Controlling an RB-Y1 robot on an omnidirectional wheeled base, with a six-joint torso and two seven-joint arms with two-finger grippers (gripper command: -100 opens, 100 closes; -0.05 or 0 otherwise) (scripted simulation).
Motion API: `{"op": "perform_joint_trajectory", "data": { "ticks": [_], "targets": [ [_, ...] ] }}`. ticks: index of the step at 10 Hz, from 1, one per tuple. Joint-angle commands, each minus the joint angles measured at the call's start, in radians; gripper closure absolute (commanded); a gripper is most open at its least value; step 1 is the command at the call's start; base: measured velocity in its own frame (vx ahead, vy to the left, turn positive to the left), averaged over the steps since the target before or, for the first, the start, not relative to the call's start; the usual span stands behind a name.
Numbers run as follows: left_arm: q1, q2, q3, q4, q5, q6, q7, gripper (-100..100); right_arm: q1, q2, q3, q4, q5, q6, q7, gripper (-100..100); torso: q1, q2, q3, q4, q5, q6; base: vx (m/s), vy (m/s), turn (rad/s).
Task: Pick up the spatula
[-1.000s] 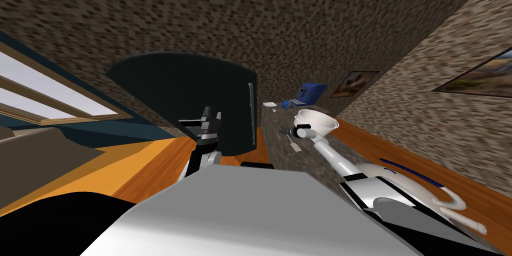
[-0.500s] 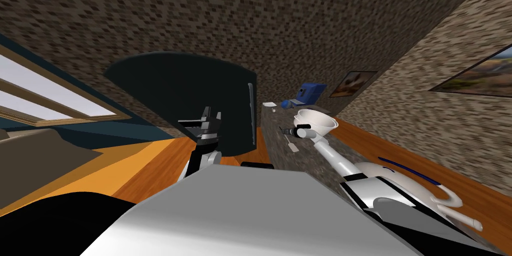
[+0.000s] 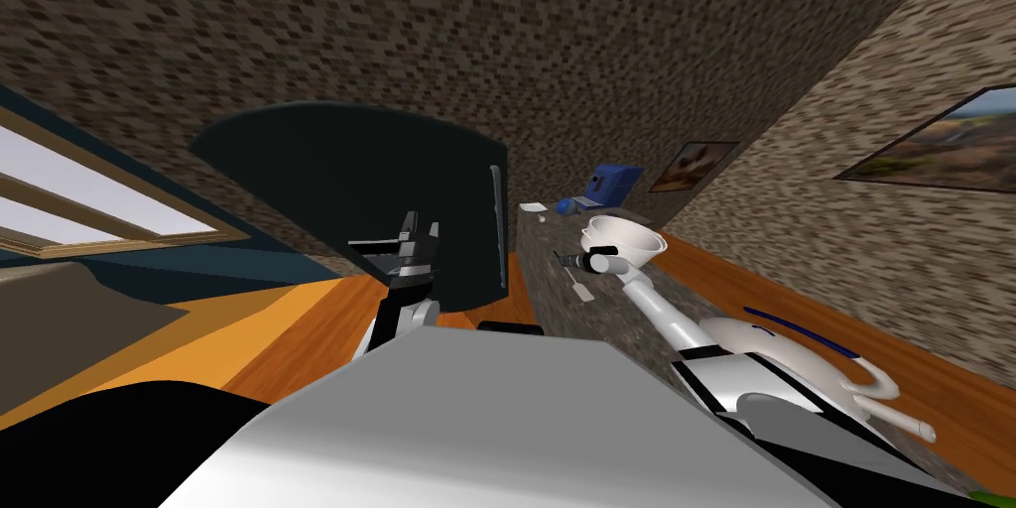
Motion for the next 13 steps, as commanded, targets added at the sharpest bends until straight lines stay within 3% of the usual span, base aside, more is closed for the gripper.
{"op": "perform_joint_trajectory", "data": {
  "ticks": [1, 4, 5, 6, 7, 8, 9, 10, 11, 12, 13],
  "targets": [
    [0.0, 0.0, 0.0, 0.0, 0.0, 0.0, 0.0, 0, 0.012, 0.027, -0.05, -0.011, 0.007, 0.046, 0.049, 100, 0.0, 0.0, 0.0, 0.0, 0.0, 0.0, 0.025, 0.025, -0.082],
    [0.0, 0.0, 0.0, 0.0, 0.0, 0.0, 0.0, 0, 0.032, 0.075, -0.134, -0.03, 0.02, 0.122, 0.129, 100, 0.001, -0.001, -0.001, 0.0, 0.0, 0.0, 0.04, 0.04, -0.131],
    [0.0, 0.0, 0.0, 0.0, 0.0, 0.0, 0.0, 0, 0.032, 0.075, -0.147, -0.03, 0.02, 0.124, 0.132, 100, 0.001, -0.001, -0.001, 0.0, 0.0, 0.0, 0.025, 0.026, -0.083],
    [0.0, 0.0, 0.0, 0.0, 0.0, 0.0, 0.0, 0, 0.042, 0.099, -0.184, -0.039, 0.027, 0.164, 0.174, 100, 0.0, -0.001, 0.0, 0.0, 0.0, 0.0, 0.026, 0.027, -0.086],
    [0.0, 0.0, 0.0, 0.0, 0.0, 0.0, 0.0, 0, 0.042, 0.099, -0.194, -0.039, 0.027, 0.164, 0.174, 100, 0.0, -0.001, 0.0, 0.0, 0.0, 0.0, 0.017, 0.018, -0.057],
    [0.0, 0.0, 0.0, 0.0, 0.0, 0.0, 0.0, 0, 0.052, 0.123, -0.234, -0.049, 0.033, 0.203, 0.216, 100, 0.0, 0.0, 0.0, 0.0, 0.0, 0.0, 0.027, 0.028, -0.091],
    [0.0, 0.0, 0.0, 0.0, 0.0, 0.0, 0.0, 0, 0.052, 0.123, -0.241, -0.049, 0.033, 0.203, 0.216, 100, 0.0, -0.001, 0.0, 0.0, 0.0, 0.0, 0.025, 0.026, -0.082],
    [0.0, 0.0, 0.0, 0.0, 0.0, 0.0, 0.0, 0, 0.062, 0.146, -0.281, -0.058, 0.039, 0.242, 0.258, 100, 0.0, -0.001, 0.0, 0.0, 0.0, 0.0, 0.032, 0.033, -0.105],
    [0.0, 0.0, 0.0, 0.0, 0.0, 0.0, 0.0, 0, 0.062, 0.146, -0.288, -0.058, 0.039, 0.242, 0.258, 100, 0.001, -0.001, 0.0, 0.0, 0.0, 0.0, 0.021, 0.022, -0.069],
    [0.0, 0.0, 0.0, 0.0, 0.0, 0.0, 0.0, 0, 0.072, 0.17, -0.328, -0.067, 0.046, 0.282, 0.299, 100, 0.0, 0.0, 0.0, 0.0, 0.0, 0.0, 0.029, 0.03, -0.095],
    [0.0, 0.0, 0.0, 0.0, 0.0, 0.0, 0.0, 0, 0.072, 0.17, -0.334, -0.067, 0.046, 0.282, 0.3, 100, 0.0, -0.001, 0.0, 0.0, 0.0, 0.001, 0.024, 0.025, -0.079]
  ]
}}
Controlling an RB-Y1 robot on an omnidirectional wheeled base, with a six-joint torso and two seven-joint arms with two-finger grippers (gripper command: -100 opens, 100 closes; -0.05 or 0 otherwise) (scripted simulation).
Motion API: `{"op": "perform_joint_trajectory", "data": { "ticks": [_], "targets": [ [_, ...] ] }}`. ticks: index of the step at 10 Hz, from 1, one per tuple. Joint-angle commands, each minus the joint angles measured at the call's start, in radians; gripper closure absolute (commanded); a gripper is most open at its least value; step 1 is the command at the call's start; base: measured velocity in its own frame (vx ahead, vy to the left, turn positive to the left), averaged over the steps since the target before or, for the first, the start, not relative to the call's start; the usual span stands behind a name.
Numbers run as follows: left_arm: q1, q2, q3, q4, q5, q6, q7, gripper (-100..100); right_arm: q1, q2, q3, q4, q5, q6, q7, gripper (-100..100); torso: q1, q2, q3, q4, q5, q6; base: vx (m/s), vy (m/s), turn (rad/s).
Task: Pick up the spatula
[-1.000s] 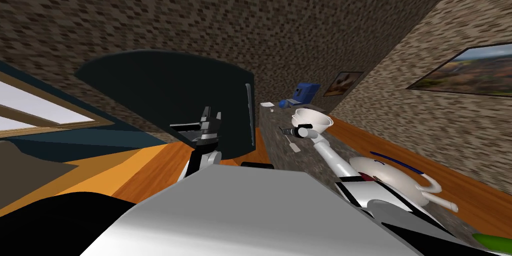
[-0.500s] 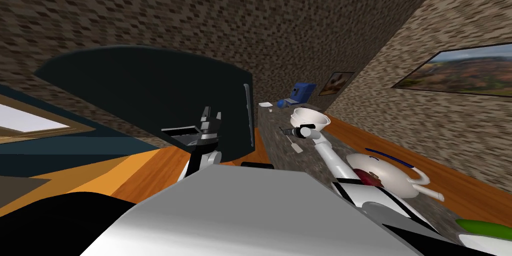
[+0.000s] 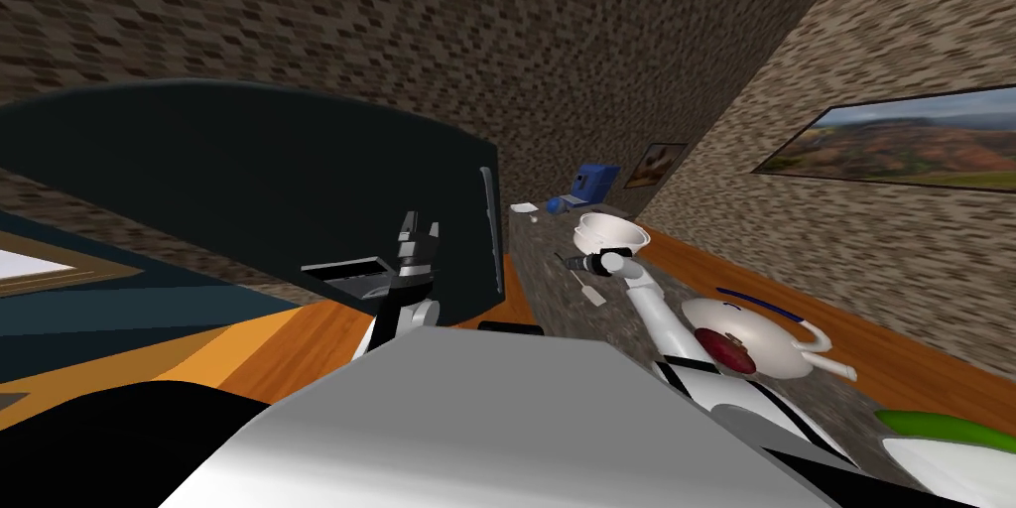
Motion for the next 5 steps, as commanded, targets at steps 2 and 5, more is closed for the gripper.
{"op": "perform_joint_trajectory", "data": {
  "ticks": [2, 5],
  "targets": [
    [0.0, 0.0, 0.0, 0.0, 0.0, 0.0, 0.0, 0, 0.013, 0.027, -0.057, -0.012, 0.007, 0.045, 0.049, 100, 0.0, 0.0, 0.0, 0.0, 0.0, 0.0, 0.036, 0.031, -0.074],
    [0.0, 0.0, 0.0, 0.0, 0.0, 0.0, 0.0, 0, 0.022, 0.048, -0.094, -0.019, 0.013, 0.077, 0.085, 100, 0.0, -0.001, -0.001, 0.0, 0.0, 0.0, 0.034, 0.024, -0.048]
  ]
}}
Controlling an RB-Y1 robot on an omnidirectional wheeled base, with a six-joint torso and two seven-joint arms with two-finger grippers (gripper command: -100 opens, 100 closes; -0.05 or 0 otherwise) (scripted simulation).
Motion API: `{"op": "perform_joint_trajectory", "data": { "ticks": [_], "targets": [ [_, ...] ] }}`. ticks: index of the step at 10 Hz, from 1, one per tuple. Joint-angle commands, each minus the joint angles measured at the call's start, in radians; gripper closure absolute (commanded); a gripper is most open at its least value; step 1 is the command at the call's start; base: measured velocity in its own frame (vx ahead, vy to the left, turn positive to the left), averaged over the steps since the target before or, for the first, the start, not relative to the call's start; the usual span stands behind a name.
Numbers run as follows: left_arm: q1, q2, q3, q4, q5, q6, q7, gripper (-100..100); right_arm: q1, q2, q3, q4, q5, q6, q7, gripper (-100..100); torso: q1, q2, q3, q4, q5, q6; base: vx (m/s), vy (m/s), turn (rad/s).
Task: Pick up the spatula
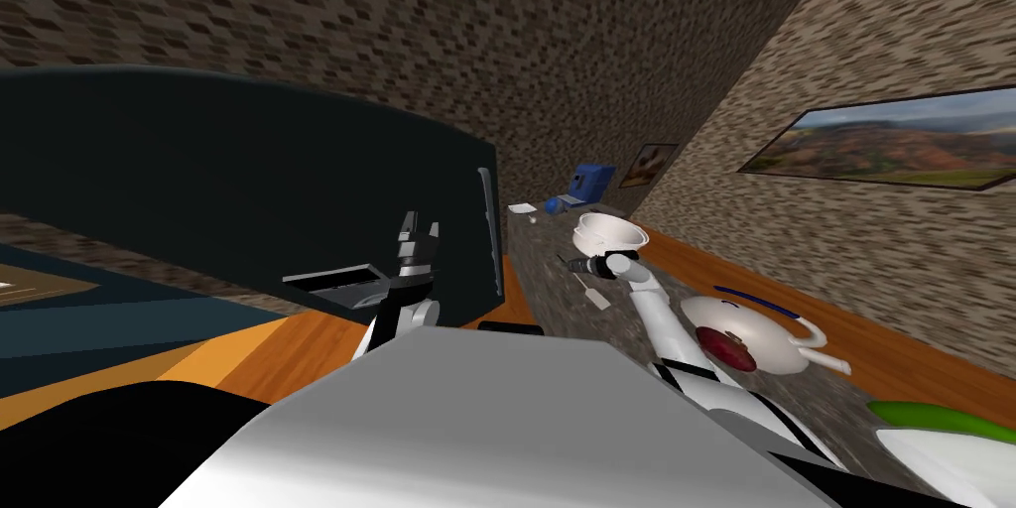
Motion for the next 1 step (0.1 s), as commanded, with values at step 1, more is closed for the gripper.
{"op": "perform_joint_trajectory", "data": {
  "ticks": [1],
  "targets": [
    [0.0, 0.0, 0.0, 0.0, 0.0, 0.0, 0.0, 0, 0.0, 0.0, 0.0, 0.0, 0.0, 0.0, 0.0, 0, 0.0, 0.0, 0.0, 0.0, 0.0, 0.0, 0.0, 0.0, 0.0]
  ]
}}
